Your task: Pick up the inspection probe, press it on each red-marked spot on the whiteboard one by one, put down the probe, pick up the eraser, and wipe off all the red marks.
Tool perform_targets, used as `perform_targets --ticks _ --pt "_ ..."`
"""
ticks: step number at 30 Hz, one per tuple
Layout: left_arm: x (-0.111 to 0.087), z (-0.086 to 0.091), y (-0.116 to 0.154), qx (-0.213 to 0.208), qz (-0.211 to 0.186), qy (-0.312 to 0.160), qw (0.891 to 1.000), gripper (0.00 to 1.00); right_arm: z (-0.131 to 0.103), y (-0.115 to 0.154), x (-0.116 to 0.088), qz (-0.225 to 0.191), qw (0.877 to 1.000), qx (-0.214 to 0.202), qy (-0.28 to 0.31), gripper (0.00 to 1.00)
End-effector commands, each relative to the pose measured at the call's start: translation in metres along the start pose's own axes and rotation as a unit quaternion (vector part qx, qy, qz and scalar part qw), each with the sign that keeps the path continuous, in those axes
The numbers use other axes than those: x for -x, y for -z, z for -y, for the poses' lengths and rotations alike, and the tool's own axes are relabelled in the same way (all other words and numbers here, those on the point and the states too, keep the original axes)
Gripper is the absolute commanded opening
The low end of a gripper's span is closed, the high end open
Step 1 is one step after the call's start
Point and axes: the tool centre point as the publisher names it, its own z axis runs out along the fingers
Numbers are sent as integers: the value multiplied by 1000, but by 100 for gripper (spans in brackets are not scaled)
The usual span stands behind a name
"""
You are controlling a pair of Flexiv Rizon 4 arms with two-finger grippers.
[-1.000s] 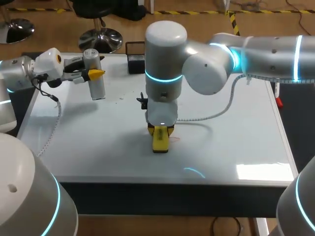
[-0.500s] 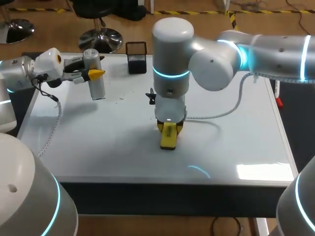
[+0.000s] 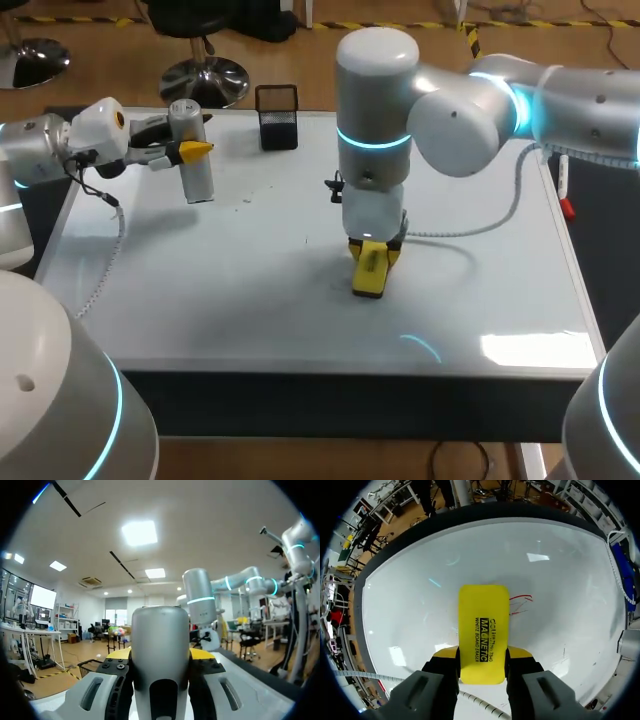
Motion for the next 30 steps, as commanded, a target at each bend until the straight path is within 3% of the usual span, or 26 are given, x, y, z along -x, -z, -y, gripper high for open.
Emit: perform_targets --ticks 1,4,8,13,17,24,30 --pt "0 1 0 0 1 -1 1000 0 6 -41 -12 1 1000 -5 -4 0" --pt "0 1 0 0 1 -1 1000 0 7 -35 -14 3 1000 -11 -9 0" --pt "0 1 0 0 1 -1 1000 0 2 -8 -11 15 1000 -27 -2 0" --pt "0 1 0 0 1 -1 1000 0 -15 37 3 44 998 -42 25 0" --pt "0 1 0 0 1 -1 1000 0 -27 56 23 62 995 -49 53 0" --pt "0 1 0 0 1 -1 1000 0 -46 51 60 64 993 -39 92 0" --pt "0 1 0 0 1 -1 1000 0 -57 36 75 50 993 -30 98 0"
